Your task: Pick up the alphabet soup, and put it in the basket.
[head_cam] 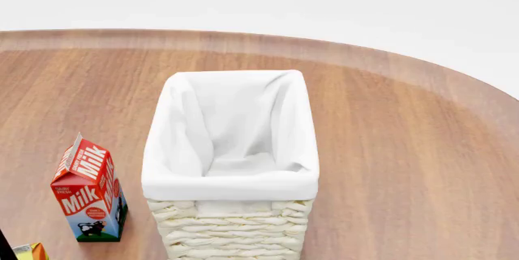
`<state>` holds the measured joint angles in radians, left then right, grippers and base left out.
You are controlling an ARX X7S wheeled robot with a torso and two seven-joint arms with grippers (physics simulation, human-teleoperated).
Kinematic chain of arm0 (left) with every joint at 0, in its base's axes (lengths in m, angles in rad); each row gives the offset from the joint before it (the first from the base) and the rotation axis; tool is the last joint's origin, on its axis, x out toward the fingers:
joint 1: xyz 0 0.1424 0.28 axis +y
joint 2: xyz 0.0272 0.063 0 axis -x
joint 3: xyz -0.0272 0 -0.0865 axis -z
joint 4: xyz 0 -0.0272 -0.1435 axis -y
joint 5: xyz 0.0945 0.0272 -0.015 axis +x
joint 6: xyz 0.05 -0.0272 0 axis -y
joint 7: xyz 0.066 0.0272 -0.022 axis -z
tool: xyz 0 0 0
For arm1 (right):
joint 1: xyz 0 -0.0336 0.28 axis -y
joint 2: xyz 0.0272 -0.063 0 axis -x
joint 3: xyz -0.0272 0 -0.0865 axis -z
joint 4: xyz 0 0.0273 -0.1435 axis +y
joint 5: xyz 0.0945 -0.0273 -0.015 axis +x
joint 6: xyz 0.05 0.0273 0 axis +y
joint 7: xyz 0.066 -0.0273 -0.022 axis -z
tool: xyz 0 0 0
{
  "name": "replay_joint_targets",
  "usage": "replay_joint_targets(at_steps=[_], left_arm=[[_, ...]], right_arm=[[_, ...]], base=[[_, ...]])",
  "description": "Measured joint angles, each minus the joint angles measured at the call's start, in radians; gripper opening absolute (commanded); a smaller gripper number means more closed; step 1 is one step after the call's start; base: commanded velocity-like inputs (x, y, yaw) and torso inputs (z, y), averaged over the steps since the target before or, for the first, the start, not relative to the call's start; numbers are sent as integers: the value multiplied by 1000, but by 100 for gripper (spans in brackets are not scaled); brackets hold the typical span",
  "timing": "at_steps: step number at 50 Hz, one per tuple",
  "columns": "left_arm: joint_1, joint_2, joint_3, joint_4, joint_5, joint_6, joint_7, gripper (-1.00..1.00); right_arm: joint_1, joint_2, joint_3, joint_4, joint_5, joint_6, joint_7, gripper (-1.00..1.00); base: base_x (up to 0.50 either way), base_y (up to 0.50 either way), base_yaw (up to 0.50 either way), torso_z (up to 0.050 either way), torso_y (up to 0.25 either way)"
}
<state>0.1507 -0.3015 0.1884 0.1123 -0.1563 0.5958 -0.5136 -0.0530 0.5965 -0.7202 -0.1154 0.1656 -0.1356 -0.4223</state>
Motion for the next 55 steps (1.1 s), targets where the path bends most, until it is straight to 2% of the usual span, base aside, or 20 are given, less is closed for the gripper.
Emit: replay_joint_targets(at_steps=[55], left_arm=[[-1, -8, 13, 5, 12, -2, -17, 100]], right_arm=[[81, -76, -60, 126, -69, 42, -9, 100]], base=[[0, 0, 0, 0, 0]])
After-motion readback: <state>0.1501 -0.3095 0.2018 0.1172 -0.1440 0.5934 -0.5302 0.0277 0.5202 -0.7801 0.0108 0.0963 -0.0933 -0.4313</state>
